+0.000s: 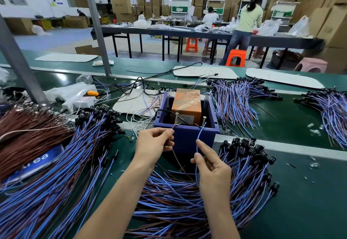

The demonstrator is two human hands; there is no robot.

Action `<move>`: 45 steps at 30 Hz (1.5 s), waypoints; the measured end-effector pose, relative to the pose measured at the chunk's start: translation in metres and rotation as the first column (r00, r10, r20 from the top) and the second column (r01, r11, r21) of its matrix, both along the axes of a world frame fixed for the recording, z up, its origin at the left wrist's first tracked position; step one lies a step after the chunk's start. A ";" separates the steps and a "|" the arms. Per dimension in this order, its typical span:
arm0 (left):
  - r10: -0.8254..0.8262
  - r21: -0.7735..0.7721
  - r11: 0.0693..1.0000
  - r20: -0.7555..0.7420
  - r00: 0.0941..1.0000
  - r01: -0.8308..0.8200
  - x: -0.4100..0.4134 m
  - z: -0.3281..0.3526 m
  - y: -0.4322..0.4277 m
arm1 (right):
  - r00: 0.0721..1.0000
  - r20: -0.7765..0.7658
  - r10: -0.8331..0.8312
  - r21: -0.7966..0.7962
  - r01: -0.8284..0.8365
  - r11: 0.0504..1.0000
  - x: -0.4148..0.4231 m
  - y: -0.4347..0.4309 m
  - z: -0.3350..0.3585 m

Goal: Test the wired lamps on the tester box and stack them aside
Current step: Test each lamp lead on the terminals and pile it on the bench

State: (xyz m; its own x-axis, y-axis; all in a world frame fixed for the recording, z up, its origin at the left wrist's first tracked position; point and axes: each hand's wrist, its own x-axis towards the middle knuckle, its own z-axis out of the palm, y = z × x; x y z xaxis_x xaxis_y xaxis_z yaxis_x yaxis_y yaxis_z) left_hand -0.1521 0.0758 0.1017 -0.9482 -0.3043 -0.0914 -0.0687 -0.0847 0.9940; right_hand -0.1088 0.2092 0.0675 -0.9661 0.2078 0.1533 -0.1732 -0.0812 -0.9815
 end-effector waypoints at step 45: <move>0.013 -0.631 0.768 -0.153 0.988 -0.108 0.042 -0.019 -0.072 | 0.882 0.052 0.469 0.543 -0.419 0.727 0.020 -0.017 -0.011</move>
